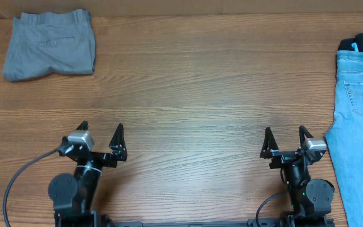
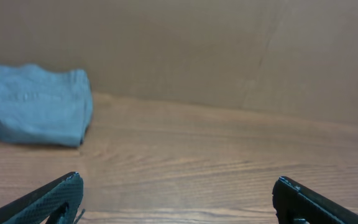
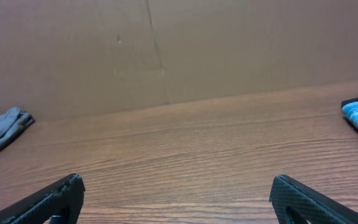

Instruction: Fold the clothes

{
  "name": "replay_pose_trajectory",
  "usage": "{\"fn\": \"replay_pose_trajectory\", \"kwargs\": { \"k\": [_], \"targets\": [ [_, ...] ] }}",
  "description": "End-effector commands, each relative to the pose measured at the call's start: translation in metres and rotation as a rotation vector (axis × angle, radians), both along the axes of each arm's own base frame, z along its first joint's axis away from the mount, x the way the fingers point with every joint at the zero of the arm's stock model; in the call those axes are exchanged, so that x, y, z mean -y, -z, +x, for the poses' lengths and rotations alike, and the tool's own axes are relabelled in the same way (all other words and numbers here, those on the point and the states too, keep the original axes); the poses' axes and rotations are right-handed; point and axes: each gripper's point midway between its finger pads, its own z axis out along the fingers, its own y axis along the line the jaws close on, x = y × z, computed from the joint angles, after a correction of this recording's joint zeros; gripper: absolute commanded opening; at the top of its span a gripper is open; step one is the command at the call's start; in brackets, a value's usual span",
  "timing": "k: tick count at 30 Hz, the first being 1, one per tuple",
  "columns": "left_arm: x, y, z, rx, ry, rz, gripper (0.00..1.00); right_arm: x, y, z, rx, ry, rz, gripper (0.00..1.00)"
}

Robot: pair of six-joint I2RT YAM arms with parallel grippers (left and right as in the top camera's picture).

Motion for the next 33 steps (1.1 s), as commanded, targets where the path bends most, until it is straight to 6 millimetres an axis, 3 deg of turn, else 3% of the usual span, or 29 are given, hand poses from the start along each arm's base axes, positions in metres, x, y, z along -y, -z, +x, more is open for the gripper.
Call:
{"fn": "replay_pose_trajectory", "kwargs": {
  "k": [1, 9, 21, 33],
  "targets": [
    [-0.001, 0.005, -0.005, 0.047, -0.009, 0.062, 1.00, 0.001, 0.001, 0.000, 0.008, 0.009, -0.004, 1.00],
    [-0.001, 0.008, -0.009, 0.153, -0.017, 0.075, 1.00, 0.001, 0.001, 0.000, 0.008, 0.009, -0.004, 1.00],
    [-0.012, -0.007, -0.013, 0.248, -0.095, 0.075, 1.00, 0.001, 0.001, 0.000, 0.008, 0.009, -0.004, 1.00],
    [-0.016, 0.052, -0.010, 0.008, -0.139, 0.097, 1.00, 0.001, 0.001, 0.000, 0.008, 0.009, -0.004, 1.00]
  ]
}}
